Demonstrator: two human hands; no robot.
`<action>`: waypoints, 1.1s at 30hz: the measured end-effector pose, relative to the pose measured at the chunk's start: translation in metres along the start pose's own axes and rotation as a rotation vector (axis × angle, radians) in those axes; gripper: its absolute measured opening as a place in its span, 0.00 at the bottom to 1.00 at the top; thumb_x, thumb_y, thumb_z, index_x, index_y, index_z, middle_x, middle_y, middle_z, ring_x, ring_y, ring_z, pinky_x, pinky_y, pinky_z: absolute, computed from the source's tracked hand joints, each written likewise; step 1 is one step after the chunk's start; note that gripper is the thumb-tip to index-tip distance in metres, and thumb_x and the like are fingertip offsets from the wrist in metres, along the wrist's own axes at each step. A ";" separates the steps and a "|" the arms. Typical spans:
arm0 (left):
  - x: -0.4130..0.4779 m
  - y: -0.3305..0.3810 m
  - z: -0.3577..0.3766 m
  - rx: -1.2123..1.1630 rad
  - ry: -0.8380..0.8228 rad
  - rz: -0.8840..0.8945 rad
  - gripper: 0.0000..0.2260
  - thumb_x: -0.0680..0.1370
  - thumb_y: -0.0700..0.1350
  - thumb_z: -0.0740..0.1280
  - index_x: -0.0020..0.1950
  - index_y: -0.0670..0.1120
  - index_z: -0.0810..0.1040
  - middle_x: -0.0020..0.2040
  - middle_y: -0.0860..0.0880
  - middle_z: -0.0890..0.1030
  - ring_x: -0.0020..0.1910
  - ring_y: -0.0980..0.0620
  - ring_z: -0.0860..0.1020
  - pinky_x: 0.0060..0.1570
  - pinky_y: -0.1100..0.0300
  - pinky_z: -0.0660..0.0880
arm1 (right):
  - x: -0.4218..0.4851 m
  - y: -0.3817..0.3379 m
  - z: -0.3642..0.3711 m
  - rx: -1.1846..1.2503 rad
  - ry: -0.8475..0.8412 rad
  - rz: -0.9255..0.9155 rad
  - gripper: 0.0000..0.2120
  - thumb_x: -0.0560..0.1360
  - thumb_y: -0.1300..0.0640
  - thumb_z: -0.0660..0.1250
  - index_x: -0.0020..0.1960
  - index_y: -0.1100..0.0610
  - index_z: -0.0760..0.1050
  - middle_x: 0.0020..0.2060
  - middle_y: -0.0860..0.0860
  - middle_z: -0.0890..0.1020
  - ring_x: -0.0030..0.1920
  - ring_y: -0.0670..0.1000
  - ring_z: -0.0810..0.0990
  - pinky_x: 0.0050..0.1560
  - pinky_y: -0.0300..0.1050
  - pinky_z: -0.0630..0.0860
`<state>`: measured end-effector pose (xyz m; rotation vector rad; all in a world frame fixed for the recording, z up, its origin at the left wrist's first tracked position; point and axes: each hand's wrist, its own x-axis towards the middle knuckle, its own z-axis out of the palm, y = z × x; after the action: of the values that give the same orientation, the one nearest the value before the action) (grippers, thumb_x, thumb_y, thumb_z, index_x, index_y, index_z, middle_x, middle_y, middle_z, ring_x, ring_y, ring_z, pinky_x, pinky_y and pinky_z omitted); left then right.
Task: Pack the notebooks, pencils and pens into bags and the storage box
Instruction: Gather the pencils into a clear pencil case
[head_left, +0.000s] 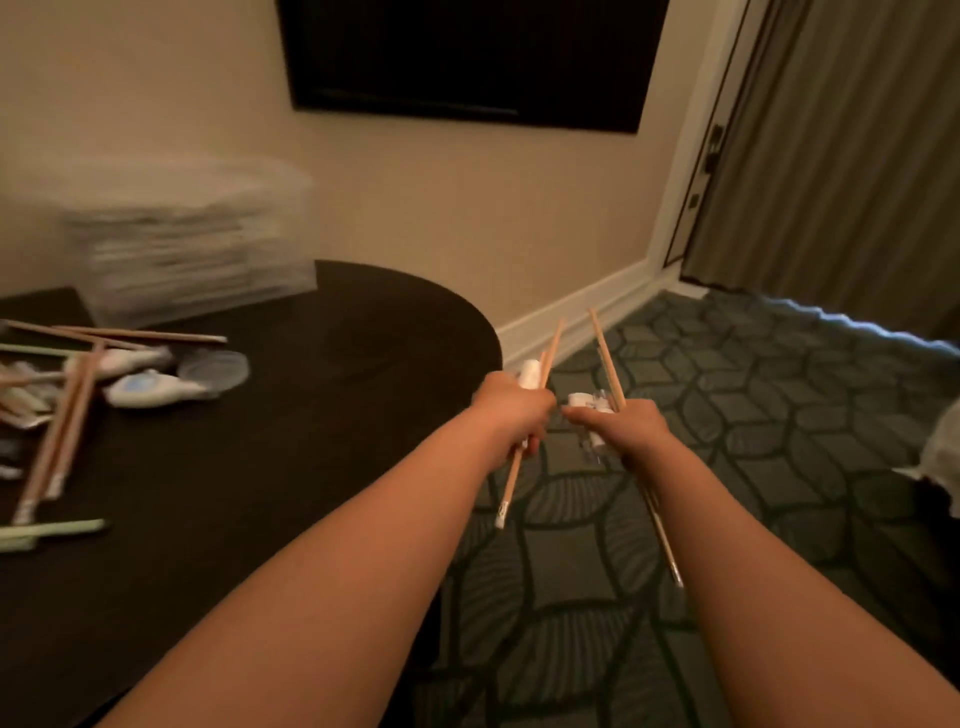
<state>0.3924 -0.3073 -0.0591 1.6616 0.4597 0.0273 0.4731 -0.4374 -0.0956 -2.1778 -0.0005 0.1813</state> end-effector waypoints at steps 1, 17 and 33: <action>-0.016 0.013 -0.019 -0.014 0.021 0.013 0.05 0.75 0.37 0.64 0.49 0.38 0.71 0.33 0.45 0.71 0.25 0.52 0.67 0.27 0.60 0.66 | -0.016 -0.023 -0.001 0.018 -0.008 -0.033 0.28 0.66 0.44 0.76 0.53 0.65 0.75 0.43 0.57 0.76 0.37 0.53 0.75 0.27 0.42 0.65; -0.149 0.051 -0.304 0.035 0.386 -0.085 0.06 0.78 0.37 0.63 0.53 0.36 0.71 0.30 0.45 0.77 0.26 0.55 0.76 0.24 0.65 0.74 | -0.127 -0.253 0.146 -0.200 -0.477 -0.411 0.38 0.64 0.44 0.77 0.64 0.64 0.70 0.58 0.59 0.76 0.57 0.57 0.77 0.51 0.49 0.77; -0.265 -0.047 -0.448 -0.254 0.890 -0.242 0.09 0.77 0.35 0.64 0.57 0.38 0.72 0.39 0.43 0.76 0.31 0.54 0.74 0.26 0.65 0.74 | -0.234 -0.347 0.317 -0.258 -0.905 -0.624 0.36 0.67 0.46 0.76 0.65 0.64 0.67 0.54 0.56 0.73 0.50 0.53 0.75 0.46 0.46 0.75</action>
<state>0.0103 0.0384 0.0293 1.2647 1.2658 0.6377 0.2233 0.0050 0.0380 -2.0473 -1.2408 0.8103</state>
